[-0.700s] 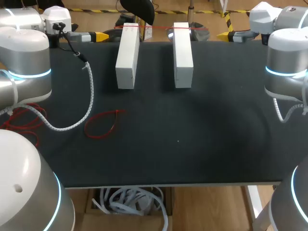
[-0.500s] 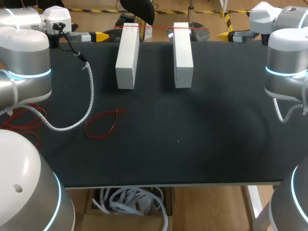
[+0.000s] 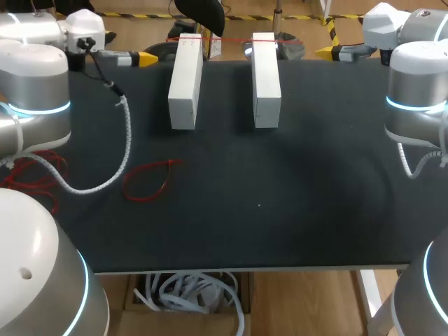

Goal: Grab the tape and strap the tape.

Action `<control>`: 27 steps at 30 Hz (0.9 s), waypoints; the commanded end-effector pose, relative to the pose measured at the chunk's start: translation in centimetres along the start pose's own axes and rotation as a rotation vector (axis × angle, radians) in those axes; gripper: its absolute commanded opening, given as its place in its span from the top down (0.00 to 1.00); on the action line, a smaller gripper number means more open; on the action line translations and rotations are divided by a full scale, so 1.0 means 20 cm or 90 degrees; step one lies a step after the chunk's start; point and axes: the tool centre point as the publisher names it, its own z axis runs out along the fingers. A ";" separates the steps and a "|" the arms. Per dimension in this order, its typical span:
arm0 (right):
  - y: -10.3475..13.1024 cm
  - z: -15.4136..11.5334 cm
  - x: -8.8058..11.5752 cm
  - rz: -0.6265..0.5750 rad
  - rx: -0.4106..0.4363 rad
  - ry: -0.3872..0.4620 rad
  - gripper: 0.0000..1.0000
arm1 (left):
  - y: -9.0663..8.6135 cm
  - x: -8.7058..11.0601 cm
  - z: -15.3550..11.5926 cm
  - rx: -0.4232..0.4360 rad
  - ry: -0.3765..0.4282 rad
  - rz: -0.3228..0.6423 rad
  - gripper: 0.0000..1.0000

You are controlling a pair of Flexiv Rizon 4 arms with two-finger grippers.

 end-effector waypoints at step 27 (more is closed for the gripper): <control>0.00 0.00 0.00 0.000 0.000 0.000 0.00 | 0.03 -0.36 0.50 0.053 0.364 0.134 0.68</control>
